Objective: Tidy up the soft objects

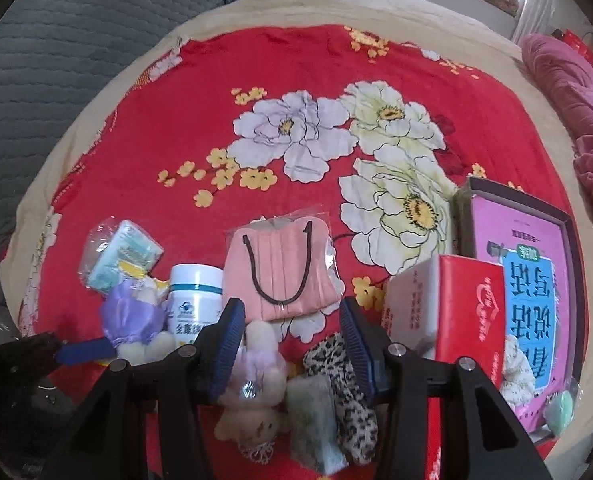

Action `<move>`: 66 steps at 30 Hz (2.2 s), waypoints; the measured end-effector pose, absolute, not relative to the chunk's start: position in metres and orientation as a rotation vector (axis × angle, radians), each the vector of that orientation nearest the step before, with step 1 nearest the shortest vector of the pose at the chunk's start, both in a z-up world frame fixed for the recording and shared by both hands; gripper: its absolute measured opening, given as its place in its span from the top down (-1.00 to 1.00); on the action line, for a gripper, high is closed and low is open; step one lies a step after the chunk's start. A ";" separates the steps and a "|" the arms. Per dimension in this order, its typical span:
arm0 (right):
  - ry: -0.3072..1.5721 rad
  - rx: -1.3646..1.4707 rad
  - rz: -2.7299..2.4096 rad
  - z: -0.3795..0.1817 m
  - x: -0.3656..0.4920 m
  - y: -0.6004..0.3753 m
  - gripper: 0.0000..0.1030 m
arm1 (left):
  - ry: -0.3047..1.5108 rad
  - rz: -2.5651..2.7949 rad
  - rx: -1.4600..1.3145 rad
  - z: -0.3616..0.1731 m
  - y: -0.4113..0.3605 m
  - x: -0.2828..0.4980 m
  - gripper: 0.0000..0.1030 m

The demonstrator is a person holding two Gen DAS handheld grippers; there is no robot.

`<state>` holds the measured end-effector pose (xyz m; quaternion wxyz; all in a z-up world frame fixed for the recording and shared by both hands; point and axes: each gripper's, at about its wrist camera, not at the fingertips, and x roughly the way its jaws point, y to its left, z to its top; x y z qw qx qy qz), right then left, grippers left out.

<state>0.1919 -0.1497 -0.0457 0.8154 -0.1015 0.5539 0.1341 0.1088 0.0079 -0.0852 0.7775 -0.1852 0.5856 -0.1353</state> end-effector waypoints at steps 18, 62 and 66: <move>1.281 -0.192 0.277 -0.097 0.245 -0.125 0.05 | 1.297 -0.297 -0.397 -0.104 0.011 0.121 -0.05; 1.090 -0.033 0.332 -0.022 0.210 -0.166 0.80 | 1.239 -0.282 -0.412 -0.077 0.016 0.115 0.12; 1.069 -0.021 0.340 -0.007 0.200 -0.169 0.80 | 1.209 -0.279 -0.401 -0.059 0.016 0.111 0.12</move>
